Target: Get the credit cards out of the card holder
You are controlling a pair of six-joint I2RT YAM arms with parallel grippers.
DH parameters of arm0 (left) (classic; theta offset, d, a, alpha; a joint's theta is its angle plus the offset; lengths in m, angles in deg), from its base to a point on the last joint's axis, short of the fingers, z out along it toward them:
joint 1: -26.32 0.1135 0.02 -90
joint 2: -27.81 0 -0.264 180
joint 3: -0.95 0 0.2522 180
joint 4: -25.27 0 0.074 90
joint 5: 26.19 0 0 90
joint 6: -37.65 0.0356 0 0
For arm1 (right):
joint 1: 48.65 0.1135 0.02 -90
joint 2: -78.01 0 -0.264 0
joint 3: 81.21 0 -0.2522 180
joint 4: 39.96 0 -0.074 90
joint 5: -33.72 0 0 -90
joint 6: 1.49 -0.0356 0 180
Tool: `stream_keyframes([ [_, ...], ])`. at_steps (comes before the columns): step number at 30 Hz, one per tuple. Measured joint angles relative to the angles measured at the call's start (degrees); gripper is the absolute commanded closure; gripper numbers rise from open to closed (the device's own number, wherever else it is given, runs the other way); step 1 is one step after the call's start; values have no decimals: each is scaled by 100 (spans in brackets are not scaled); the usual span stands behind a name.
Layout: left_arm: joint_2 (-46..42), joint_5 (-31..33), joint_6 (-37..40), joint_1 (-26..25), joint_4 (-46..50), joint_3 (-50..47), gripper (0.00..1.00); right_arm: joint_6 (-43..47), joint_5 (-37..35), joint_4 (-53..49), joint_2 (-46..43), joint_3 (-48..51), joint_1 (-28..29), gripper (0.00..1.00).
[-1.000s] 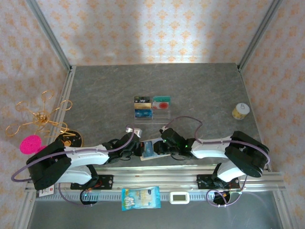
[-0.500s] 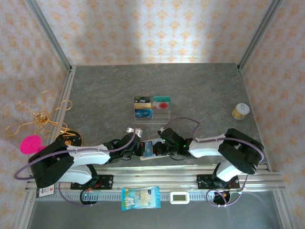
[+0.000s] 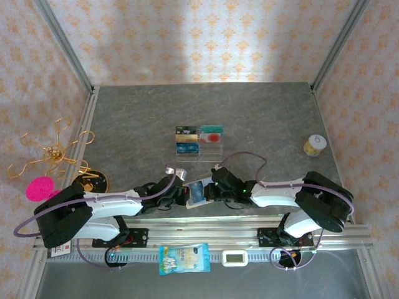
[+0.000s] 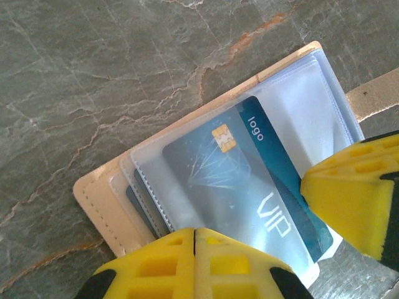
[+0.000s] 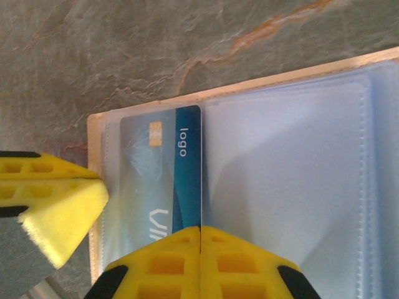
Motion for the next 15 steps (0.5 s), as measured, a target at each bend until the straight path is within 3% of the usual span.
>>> stream_keyframes([
  [5,-149,-103,13,-11,37,9,100,-13,-131,-131,0,-2,2,98],
  [11,-151,-205,105,-42,28,188,100,149,-127,-328,-4,-133,11,75],
  [15,-28,-271,153,-87,-11,299,100,317,-116,-474,-116,-203,-44,74],
])
